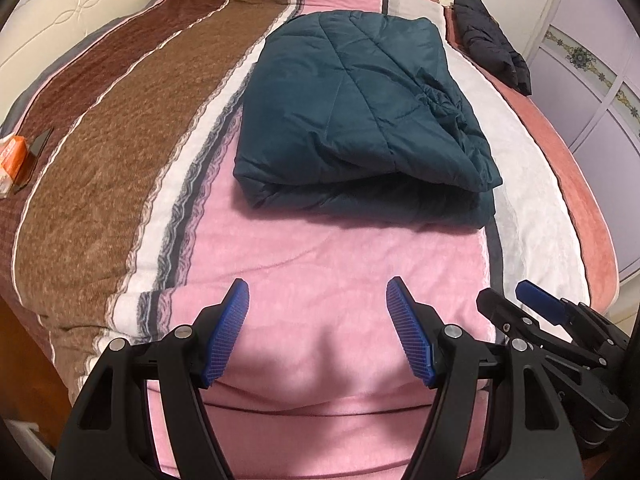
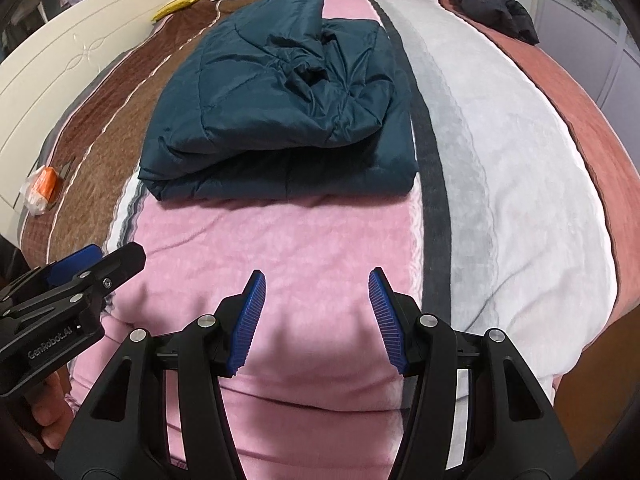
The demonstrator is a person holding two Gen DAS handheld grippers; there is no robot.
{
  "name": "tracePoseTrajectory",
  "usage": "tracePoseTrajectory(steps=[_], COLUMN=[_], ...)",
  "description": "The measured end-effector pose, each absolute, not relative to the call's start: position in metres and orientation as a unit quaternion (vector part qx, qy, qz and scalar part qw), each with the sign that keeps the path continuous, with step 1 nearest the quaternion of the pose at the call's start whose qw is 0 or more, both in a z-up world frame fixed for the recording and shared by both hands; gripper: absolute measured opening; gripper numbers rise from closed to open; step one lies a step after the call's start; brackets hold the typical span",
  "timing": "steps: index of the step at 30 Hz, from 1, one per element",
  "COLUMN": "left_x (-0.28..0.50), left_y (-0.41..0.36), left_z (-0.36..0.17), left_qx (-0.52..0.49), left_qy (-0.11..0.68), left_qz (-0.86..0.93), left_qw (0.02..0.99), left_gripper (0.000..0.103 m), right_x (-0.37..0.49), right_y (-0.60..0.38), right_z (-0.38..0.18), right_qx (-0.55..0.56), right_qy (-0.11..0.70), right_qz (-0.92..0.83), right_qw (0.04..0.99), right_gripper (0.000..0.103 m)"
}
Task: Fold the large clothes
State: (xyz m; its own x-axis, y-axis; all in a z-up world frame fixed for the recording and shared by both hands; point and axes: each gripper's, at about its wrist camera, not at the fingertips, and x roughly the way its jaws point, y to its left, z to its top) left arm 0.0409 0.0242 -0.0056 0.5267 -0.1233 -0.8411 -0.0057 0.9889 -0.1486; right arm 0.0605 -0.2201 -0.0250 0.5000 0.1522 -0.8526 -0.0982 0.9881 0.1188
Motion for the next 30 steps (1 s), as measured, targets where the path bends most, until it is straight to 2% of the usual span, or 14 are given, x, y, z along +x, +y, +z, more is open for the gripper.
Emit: tracePoseTrajectory(steps=[30], left_x=[0.05], left_y=[0.02], left_z=[-0.017], left_qx=[-0.064], left_qy=[0.505], left_qz=[-0.036], left_qw=[0.86], left_gripper=[0.068], right_x=[0.065], right_y=[-0.227], right_z=[-0.032], right_qx=[0.022], right_qy=[0.52], right_qz=[0.042], right_qw=[0.853], right_gripper=[0.054])
